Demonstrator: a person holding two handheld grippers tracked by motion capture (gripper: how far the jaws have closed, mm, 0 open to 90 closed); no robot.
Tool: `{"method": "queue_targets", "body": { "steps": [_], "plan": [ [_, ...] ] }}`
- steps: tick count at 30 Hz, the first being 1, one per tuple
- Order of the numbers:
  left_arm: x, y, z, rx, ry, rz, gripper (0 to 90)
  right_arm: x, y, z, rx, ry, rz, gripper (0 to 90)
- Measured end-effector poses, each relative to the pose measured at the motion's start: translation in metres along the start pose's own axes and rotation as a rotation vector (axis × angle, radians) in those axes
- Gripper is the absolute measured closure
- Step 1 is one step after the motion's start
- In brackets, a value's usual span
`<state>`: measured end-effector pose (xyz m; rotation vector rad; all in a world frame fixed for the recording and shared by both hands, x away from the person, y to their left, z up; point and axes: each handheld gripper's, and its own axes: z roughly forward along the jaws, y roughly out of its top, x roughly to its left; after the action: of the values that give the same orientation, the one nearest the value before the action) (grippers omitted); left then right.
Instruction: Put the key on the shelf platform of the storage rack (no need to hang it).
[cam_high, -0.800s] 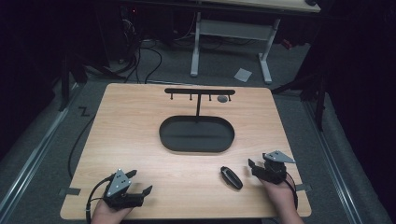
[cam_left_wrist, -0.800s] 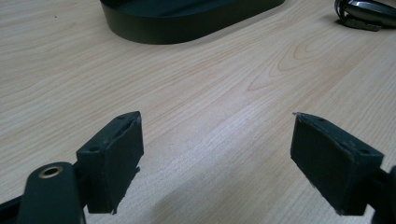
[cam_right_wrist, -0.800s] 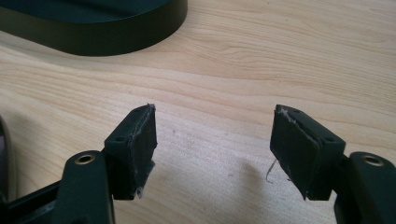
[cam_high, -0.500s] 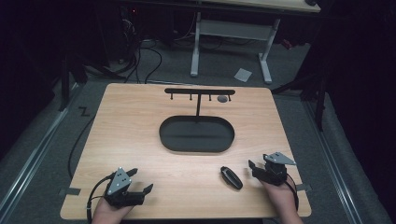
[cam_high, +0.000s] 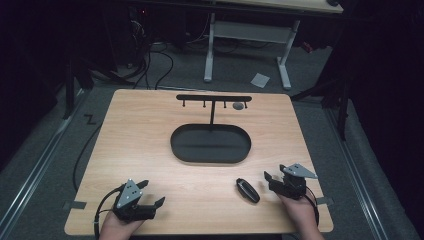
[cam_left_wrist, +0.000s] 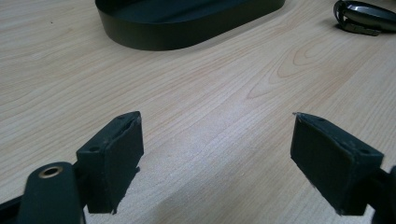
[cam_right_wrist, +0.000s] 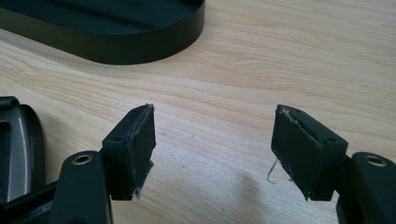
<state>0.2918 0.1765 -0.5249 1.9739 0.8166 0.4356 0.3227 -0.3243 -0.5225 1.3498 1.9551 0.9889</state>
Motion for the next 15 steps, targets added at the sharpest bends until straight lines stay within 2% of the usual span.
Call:
{"method": "queue_targets", "body": {
  "steps": [5, 15],
  "plan": [
    [0.000, 0.000, -0.001, -0.002, 0.000, 0.000, 17.9, 0.006, 0.003, 0.000, 0.016, 0.002, -0.029, 30.7],
    [0.001, 0.000, -0.002, -0.008, -0.003, 0.000, 17.9, 0.012, 0.007, 0.001, 0.061, 0.004, -0.057, 30.5]
  ]
}}
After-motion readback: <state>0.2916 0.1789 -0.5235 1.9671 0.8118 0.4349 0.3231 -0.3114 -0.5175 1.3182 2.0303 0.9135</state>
